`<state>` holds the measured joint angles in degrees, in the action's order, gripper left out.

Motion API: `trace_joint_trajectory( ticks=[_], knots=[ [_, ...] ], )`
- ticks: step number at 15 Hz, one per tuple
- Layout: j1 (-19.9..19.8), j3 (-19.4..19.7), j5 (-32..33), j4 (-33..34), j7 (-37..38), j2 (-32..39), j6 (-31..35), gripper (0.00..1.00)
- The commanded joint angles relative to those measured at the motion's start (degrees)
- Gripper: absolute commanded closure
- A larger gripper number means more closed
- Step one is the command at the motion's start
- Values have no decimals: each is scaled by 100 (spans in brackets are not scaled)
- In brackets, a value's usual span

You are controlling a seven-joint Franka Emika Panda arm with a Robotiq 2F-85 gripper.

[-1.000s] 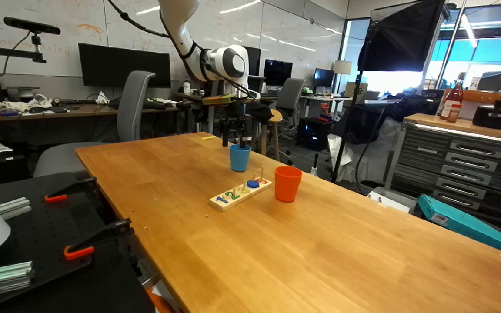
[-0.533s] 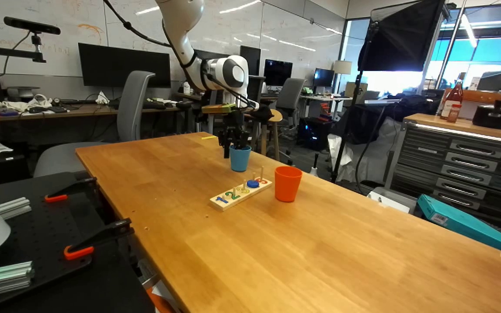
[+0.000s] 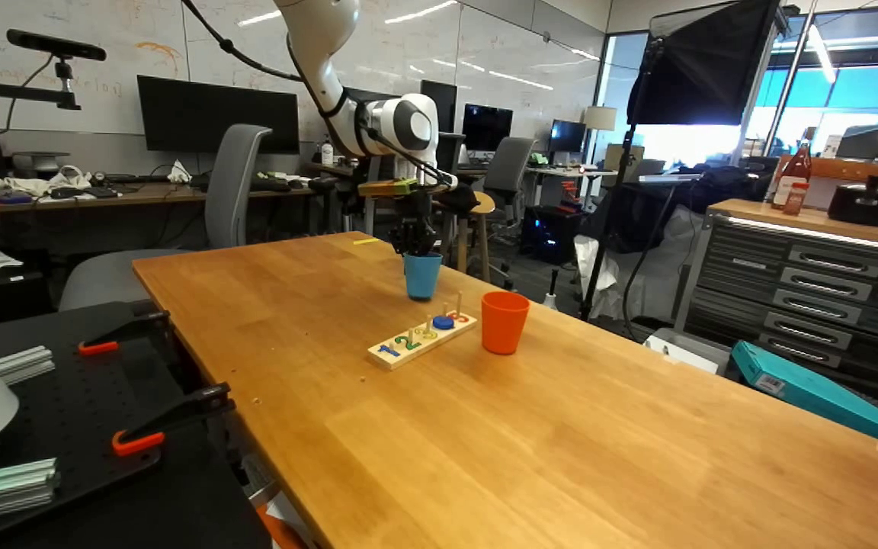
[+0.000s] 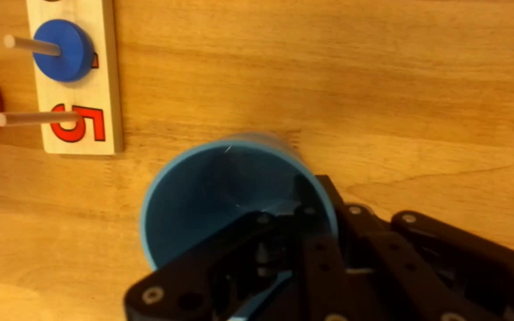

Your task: Put the blue cup in the orange cup

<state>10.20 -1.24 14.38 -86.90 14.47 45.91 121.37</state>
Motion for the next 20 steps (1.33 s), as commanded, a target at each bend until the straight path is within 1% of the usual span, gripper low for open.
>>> trace_joint_trajectory(
  ticks=[1, 4, 6, 11, 13, 17, 20],
  knots=[
    [68, 106, -64, 273, -180, -62, -106, 99],
    [29, 175, -51, 314, -174, -286, -150, 99],
    [-1, 362, 63, 295, -76, -418, -138, 99],
    [-340, 876, 100, 222, 50, -565, -342, 99],
    [-488, 1013, 115, 172, 68, -618, -414, 99],
    [-699, 1137, 146, 52, 108, -659, -517, 99],
    [-756, 1144, 153, -73, 145, -643, -592, 99]
  ],
)
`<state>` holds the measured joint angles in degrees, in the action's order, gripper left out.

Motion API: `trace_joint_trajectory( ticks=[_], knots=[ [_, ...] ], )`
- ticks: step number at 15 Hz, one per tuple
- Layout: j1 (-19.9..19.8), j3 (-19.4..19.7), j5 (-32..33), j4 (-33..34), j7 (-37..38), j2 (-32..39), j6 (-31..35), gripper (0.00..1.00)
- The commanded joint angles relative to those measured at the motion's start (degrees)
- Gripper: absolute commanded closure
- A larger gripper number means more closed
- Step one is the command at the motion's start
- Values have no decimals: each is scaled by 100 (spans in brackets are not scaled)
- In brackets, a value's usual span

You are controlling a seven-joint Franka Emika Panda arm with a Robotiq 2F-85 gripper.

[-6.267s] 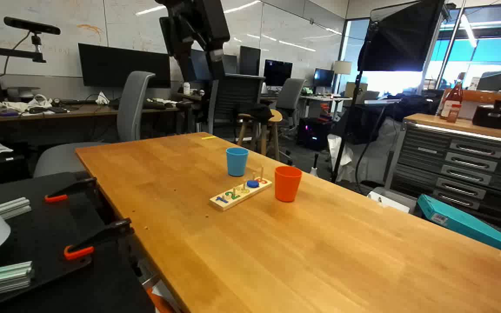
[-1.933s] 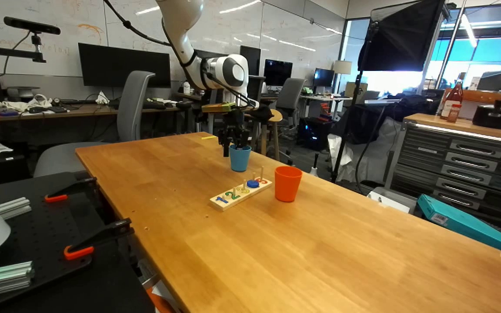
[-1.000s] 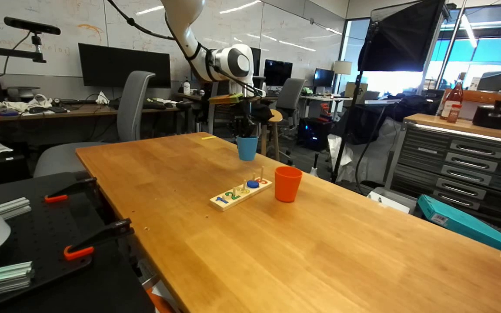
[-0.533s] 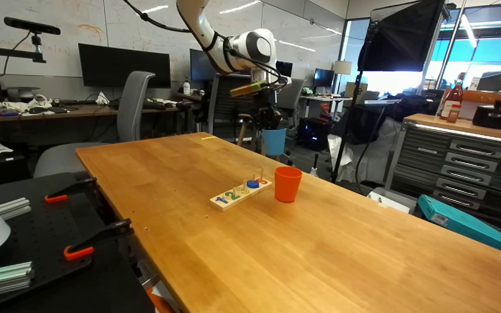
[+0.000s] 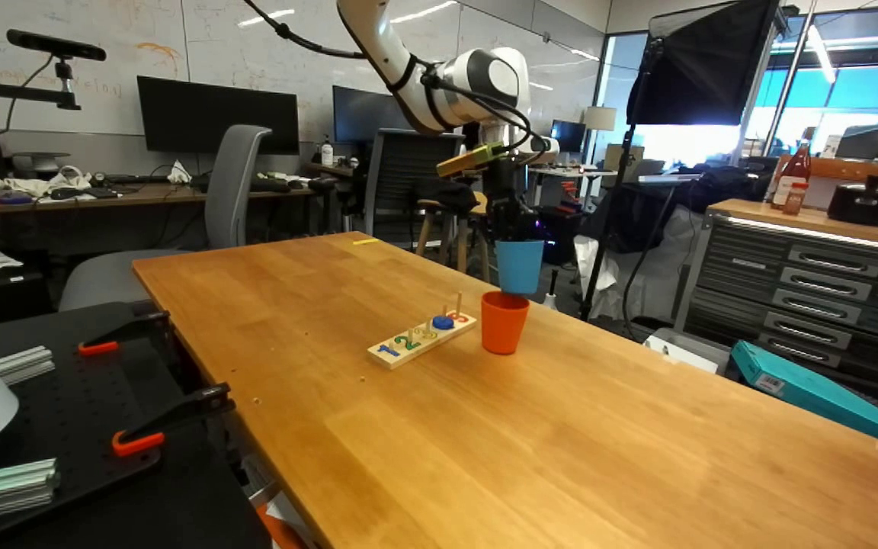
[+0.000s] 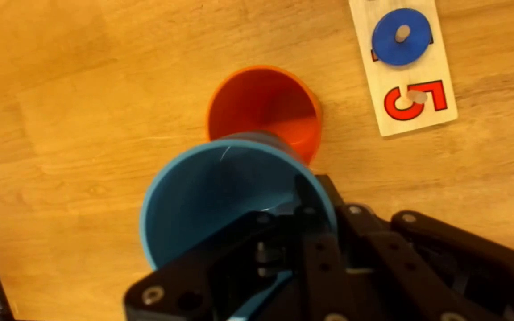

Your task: Put the blue cup in the orange cup

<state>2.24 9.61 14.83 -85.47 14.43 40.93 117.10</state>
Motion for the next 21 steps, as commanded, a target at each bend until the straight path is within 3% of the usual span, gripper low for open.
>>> trace_joint_trajectory(
  ticks=[1, 6, 7, 8, 17, 21],
  knots=[
    [29, 49, 101, -261, 162, -135, -175, 99],
    [28, 11, 78, -498, 179, -140, -176, 99],
    [14, -11, 54, -539, 137, -153, -187, 90],
    [-3, -31, 34, -593, 111, -182, -126, 69],
    [-164, -544, -316, -1035, -913, -1068, 466, 2],
    [-299, -864, -795, -1267, -1681, -1591, 410, 0]
  ],
)
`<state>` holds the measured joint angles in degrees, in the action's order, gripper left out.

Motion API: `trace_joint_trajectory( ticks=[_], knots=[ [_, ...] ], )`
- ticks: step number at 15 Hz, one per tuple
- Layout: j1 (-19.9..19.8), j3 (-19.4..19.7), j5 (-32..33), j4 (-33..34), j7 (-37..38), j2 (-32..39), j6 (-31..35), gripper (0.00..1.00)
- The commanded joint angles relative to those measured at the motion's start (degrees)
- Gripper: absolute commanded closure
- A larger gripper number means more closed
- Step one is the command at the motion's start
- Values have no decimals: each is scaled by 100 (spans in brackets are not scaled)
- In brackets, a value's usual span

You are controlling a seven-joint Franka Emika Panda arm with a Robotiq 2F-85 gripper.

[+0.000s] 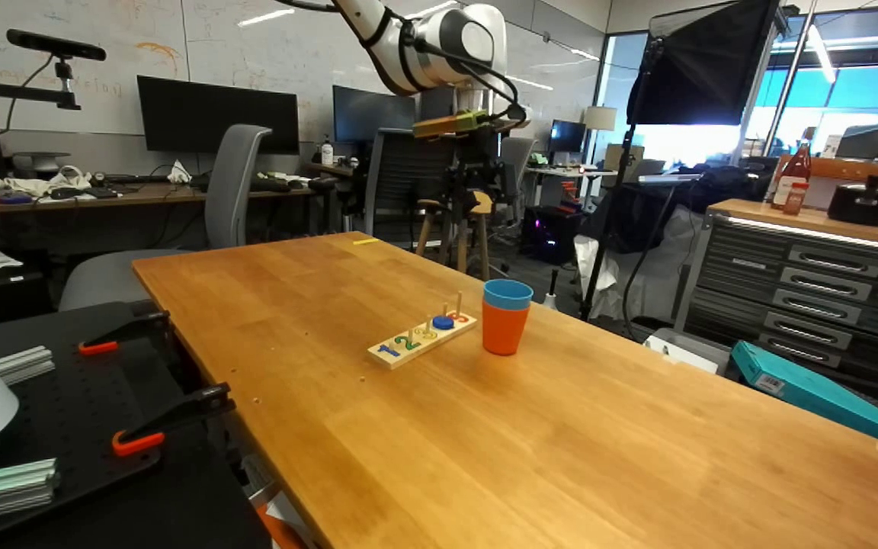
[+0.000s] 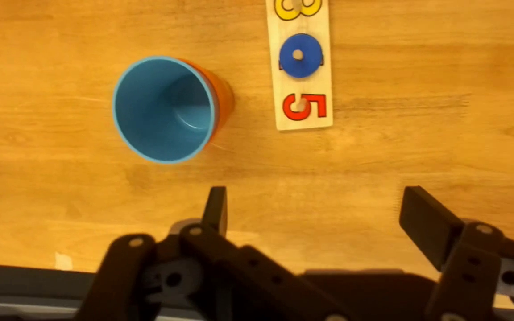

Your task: Put the blue cup in the orange cup

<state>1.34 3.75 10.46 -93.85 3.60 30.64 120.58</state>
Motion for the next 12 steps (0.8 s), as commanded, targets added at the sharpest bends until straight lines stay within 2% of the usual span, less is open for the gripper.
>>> trace_joint_trajectory(
  ticks=[1, 6, 7, 12],
  knots=[
    [-234, -330, -464, -467, -764, -650, 39, 0],
    [-293, -421, -788, -614, -1256, -978, -81, 0],
    [-179, -331, -600, -380, -985, -706, -43, 0],
    [-196, -337, -629, -468, -1085, -793, -49, 0]
  ],
)
